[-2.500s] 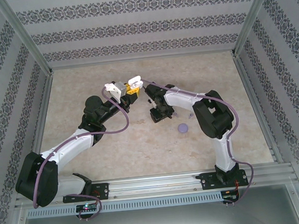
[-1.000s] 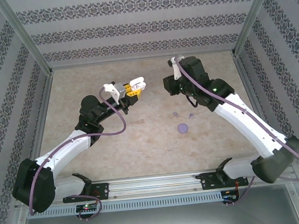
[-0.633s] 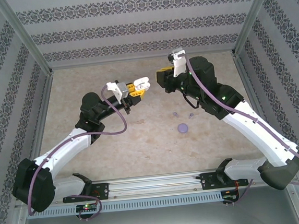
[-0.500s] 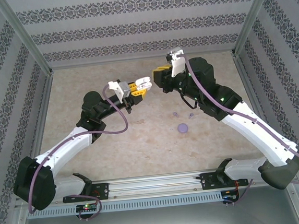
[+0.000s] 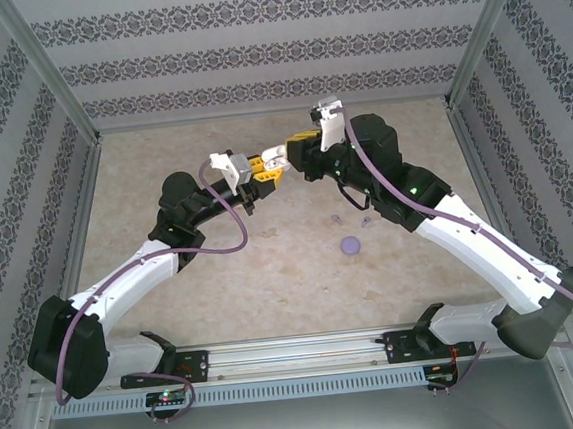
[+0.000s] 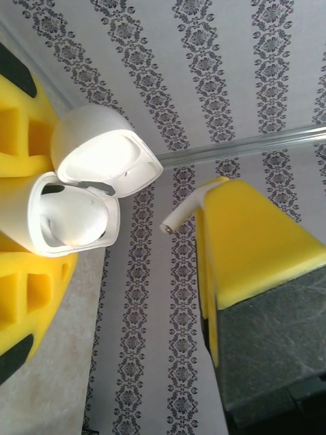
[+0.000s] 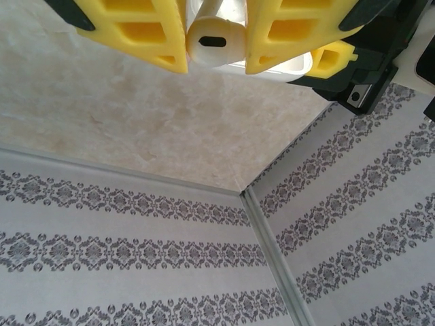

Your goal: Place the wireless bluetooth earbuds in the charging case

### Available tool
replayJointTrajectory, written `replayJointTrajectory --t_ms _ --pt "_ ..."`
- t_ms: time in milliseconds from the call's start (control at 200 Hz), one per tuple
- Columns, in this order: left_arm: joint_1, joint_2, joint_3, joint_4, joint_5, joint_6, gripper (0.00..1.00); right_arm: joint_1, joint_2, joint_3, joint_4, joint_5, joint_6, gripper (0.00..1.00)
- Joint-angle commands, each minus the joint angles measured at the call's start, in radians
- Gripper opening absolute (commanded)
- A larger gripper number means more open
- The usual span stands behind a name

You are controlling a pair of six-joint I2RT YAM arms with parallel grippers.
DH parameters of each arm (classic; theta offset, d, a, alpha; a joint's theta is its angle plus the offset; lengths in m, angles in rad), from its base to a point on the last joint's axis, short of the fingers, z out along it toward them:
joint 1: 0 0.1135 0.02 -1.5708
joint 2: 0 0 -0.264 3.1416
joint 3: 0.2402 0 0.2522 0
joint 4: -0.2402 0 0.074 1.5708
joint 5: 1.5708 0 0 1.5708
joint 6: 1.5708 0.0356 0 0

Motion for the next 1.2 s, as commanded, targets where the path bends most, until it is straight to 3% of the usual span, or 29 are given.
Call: replayJointTrajectory --t_ms 0,799,1194 --pt "-0.014 -0.003 0.030 0.031 0.004 0.019 0.00 0.011 0.007 -0.012 0.034 -0.020 0.019 0.23" --pt "-0.016 -0.030 0.027 0.039 0.003 0.009 0.00 0.023 0.034 -0.066 0.034 0.014 -0.016 0.21" --pt "-0.015 -0.032 0.023 0.057 -0.028 0.004 0.00 0.131 0.067 -0.063 -0.007 0.076 -0.161 0.21"
